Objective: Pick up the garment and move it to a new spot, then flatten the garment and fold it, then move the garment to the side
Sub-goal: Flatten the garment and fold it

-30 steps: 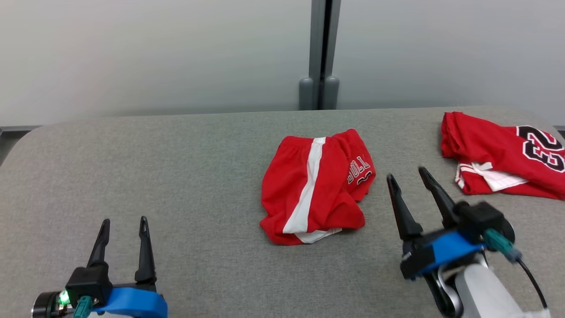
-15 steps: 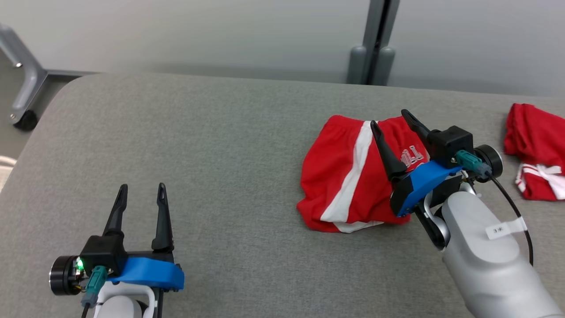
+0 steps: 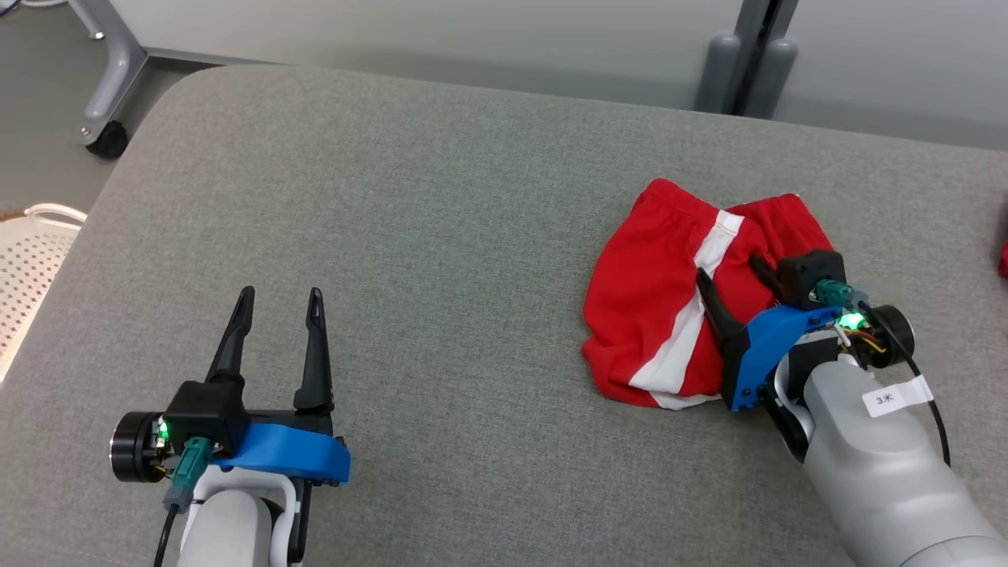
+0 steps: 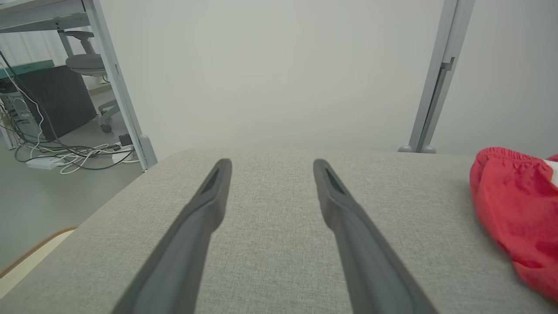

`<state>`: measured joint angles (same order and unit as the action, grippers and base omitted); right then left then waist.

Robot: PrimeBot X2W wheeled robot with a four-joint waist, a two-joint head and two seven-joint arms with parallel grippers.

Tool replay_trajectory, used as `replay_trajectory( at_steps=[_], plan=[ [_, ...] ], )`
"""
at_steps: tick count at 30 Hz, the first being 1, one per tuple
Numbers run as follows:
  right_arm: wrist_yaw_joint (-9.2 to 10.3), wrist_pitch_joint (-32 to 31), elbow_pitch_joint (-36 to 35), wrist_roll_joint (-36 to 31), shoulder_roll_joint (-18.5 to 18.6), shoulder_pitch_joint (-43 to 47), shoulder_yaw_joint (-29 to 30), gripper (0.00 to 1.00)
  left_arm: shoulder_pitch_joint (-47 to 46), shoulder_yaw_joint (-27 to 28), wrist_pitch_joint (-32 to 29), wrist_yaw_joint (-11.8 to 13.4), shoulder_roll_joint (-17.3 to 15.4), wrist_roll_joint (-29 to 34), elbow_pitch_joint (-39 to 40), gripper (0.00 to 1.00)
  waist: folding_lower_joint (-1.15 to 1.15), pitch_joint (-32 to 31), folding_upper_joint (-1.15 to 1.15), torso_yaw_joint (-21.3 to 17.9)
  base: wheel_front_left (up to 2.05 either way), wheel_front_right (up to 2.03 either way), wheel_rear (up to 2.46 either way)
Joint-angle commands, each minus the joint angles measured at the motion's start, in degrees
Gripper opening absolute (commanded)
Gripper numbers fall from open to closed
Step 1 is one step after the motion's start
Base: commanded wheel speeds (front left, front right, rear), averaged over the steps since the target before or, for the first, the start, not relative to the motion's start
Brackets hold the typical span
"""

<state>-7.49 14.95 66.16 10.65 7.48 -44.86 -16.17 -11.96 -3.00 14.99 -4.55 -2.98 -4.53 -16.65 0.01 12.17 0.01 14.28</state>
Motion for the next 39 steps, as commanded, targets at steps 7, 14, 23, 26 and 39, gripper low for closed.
replay_trajectory(
  at_steps=[7,14,23,26,39],
  plan=[
    [-0.01,0.3,4.2,2.0,-0.1,-1.9,-0.8,0.0,-1.2,-0.5,0.3,0.4,0.1,-0.6,-0.7,1.0,-0.01,0.1,-0.01,0.5,0.0,0.0,0.0],
    [-0.01,0.3,-2.3,3.2,1.2,-1.6,-0.4,0.0,0.4,-0.2,0.3,0.7,0.1,-1.4,-0.8,1.0,-0.01,-1.5,-0.01,-0.4,0.0,0.0,0.0],
    [-0.01,0.3,-15.8,2.5,-0.3,2.0,-4.7,0.0,1.5,-1.0,0.3,1.0,0.1,-2.6,-0.4,1.0,-0.01,-3.6,-0.01,0.4,0.0,0.0,0.0],
    [-0.01,0.3,-18.6,2.2,-1.6,3.6,-9.0,0.0,2.1,-1.4,0.3,1.1,0.1,-3.1,-0.1,1.0,-0.01,-3.9,-0.01,1.1,0.0,0.0,0.0],
    [-0.01,0.3,-24.5,7.9,-4.5,12.1,-36.4,0.0,3.4,-2.4,0.3,1.1,0.1,-3.8,-0.4,1.0,-0.01,-3.7,-0.01,3.2,0.0,0.0,0.0]
  ],
)
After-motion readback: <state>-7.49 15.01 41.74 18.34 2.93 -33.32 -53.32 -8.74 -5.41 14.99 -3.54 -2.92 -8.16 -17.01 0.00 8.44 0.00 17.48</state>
